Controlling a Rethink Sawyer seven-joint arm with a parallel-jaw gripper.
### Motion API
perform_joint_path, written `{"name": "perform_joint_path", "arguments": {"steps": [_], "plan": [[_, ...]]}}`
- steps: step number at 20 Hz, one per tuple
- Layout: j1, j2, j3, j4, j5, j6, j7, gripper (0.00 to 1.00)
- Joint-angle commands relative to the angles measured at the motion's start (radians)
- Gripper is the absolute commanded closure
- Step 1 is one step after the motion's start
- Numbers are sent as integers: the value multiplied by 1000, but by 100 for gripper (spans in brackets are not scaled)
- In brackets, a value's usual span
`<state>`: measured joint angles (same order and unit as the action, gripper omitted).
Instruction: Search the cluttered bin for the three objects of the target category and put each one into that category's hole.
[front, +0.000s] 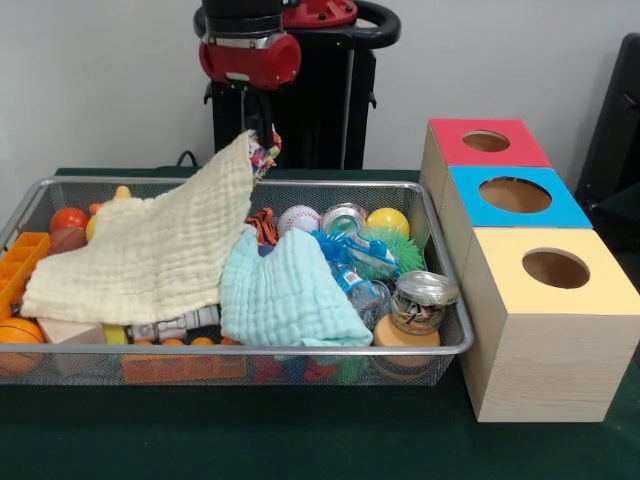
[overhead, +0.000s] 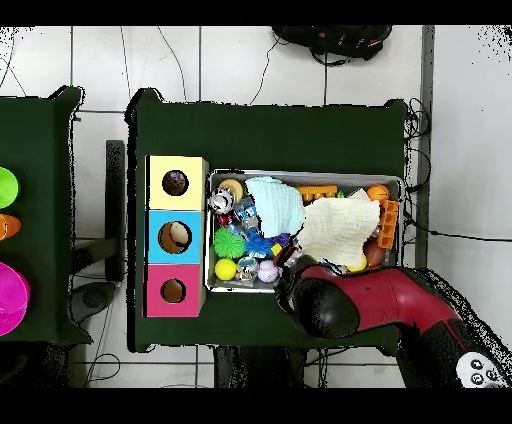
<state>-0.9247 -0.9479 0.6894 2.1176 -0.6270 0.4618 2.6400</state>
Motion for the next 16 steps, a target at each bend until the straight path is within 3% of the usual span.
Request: {"name": "perform_joint_path", "arguments": {"steps": [1, 4, 9, 11, 13, 16], "plan": [[-45, -68, 147, 58, 72, 131, -291, 100], [-74, -332, 243, 176, 321, 233, -327, 100], [-130, -513, 323, 228, 550, 334, -457, 100], [-139, -592, 325, 239, 642, 377, -533, 100], [-117, -691, 267, 237, 741, 467, -634, 100], [-85, -767, 174, 204, 804, 599, -735, 100]]}}
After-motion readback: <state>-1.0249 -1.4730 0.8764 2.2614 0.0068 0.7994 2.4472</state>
